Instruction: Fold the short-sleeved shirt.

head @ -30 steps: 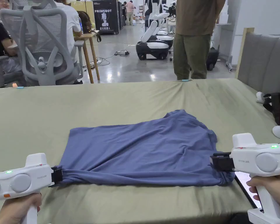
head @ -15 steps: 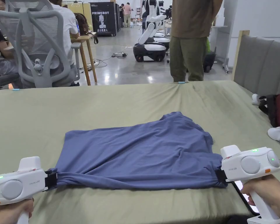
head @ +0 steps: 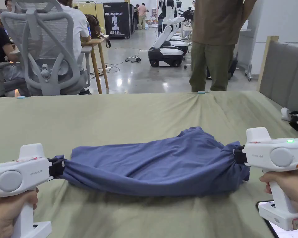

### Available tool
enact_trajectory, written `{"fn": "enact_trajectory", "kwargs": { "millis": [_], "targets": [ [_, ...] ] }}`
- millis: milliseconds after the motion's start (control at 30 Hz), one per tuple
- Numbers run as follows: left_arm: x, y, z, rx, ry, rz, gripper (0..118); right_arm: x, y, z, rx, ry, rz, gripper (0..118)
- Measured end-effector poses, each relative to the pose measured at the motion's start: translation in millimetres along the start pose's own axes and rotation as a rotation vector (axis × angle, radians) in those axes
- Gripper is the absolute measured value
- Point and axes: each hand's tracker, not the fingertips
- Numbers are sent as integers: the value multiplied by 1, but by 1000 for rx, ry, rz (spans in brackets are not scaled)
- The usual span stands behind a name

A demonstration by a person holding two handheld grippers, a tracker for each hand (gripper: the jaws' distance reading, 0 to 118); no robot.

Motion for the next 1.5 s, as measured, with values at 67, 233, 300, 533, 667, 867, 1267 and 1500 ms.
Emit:
{"fn": "enact_trajectory", "kwargs": {
  "millis": [67,233,300,533,667,867,1267,1500],
  "targets": [
    [-2,10,-23,-11,20,6,10,5,12,-29,-10,-16,1,2],
    [-11,5,-91,-102,64,20,10,11,14,-110,-94,-23,-54,2],
    [-13,-2,-113,-138,84,29,10,10,10,-136,-124,-38,-54,2],
    [-13,-18,-141,-192,107,25,10,0,4,-172,-170,-74,-72,2],
    [-17,-11,-130,-179,98,45,58,-5,7,-157,-144,-67,-59,93],
    [-12,-11,-62,-36,71,55,104,-26,-7,-79,-48,-29,-75,96],
    [-10,-49,6,-51,55,9,0,-25,-56,1,3,-4,-76,0],
    [-3,-36,-53,-131,59,18,118,-34,-50,-5,-1,16,-36,0]
  ]
}}
